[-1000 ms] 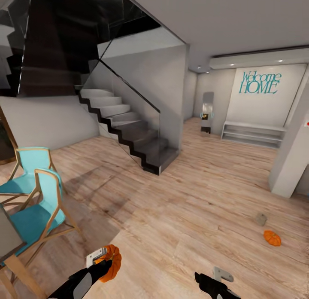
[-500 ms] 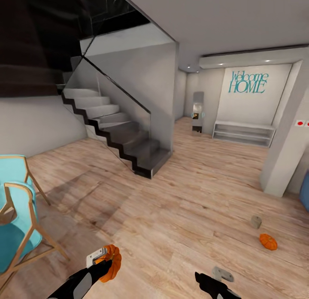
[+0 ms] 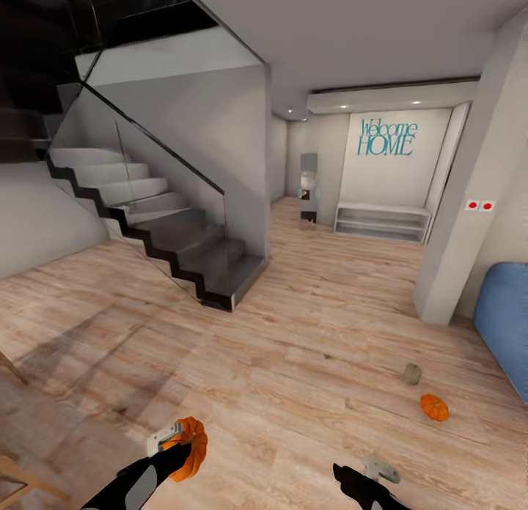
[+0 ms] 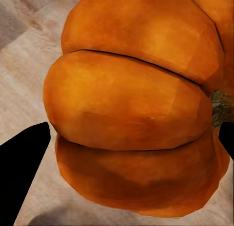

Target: Place each of the two pumpkins and all three candles from the living room inside a cabinet in the living room (use any cabinet), then make sure every cabinet is closed, and position the cauldron so it is next to a table in the living room.

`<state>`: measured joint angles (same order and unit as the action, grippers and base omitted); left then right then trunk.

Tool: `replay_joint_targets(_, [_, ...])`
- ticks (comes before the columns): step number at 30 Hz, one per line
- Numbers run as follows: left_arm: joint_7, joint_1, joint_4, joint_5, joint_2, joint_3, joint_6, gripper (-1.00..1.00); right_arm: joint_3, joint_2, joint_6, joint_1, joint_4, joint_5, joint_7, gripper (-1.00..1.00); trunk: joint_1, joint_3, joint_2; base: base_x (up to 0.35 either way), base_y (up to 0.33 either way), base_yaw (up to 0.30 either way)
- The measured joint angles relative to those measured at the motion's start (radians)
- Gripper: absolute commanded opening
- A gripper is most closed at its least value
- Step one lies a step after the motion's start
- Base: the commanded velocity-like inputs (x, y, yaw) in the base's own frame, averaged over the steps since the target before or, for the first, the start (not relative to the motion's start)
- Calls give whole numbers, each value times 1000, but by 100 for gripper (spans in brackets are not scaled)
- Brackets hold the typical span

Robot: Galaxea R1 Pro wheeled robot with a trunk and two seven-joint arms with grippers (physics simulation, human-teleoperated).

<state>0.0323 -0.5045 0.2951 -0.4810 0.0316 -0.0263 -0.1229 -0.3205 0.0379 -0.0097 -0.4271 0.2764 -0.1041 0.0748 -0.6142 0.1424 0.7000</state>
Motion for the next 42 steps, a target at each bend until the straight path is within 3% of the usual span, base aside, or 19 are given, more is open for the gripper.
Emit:
replay_joint_targets(31, [0, 0, -1, 0, 0, 0, 0, -100, -2, 0, 0, 0, 0, -1, 0, 100, 0, 23, 0, 343, 0, -230])
replay_joint_targets(42, [0, 0, 0, 0, 0, 0, 0, -100, -2, -1, 1, 0, -1, -27, 0, 100, 0, 32, 0, 343, 0, -250])
